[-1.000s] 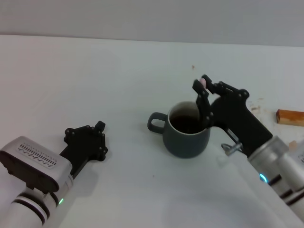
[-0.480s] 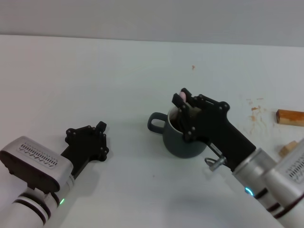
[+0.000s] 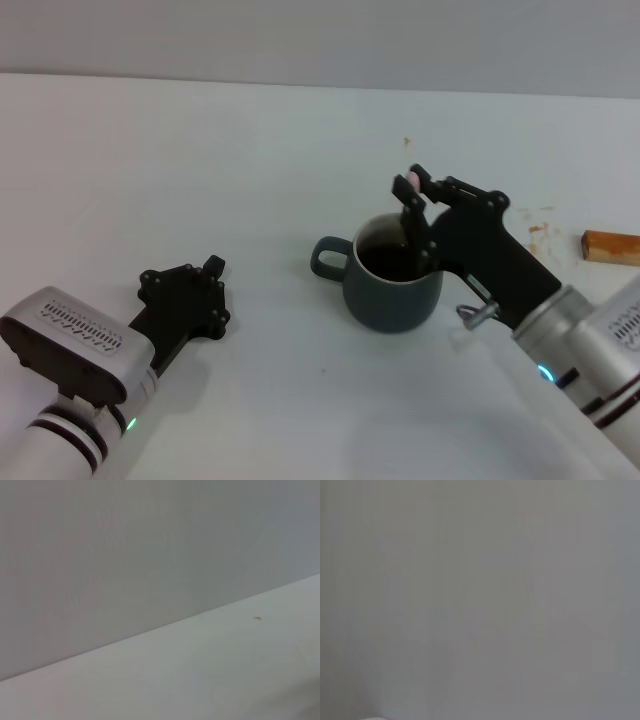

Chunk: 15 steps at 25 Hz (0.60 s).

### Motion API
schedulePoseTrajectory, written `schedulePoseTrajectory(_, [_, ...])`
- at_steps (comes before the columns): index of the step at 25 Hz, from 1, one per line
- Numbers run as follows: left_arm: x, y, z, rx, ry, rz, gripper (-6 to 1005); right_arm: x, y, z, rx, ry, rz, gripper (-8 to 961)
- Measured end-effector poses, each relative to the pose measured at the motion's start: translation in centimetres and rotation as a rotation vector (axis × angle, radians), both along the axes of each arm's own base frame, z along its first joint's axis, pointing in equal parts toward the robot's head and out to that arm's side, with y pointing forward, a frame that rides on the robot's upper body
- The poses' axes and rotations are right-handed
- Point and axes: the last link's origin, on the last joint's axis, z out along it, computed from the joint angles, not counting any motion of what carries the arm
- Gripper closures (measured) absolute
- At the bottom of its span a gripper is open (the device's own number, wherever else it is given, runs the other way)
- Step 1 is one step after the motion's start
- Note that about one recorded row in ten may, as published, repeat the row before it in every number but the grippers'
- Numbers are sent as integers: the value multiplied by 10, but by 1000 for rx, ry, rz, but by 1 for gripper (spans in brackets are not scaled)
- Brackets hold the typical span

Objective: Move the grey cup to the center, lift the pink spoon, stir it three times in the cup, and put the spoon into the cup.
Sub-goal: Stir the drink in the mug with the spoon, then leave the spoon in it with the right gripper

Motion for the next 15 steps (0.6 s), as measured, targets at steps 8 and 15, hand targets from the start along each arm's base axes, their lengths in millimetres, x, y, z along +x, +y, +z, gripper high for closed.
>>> schedulePoseTrajectory(8, [0, 0, 0, 0, -1, 0, 1001, 9, -19, -1, -6, 29, -28, 901])
schedulePoseTrajectory(15, [1, 1, 0, 0, -3, -3, 1001, -6, -23, -11, -50, 44, 12, 901])
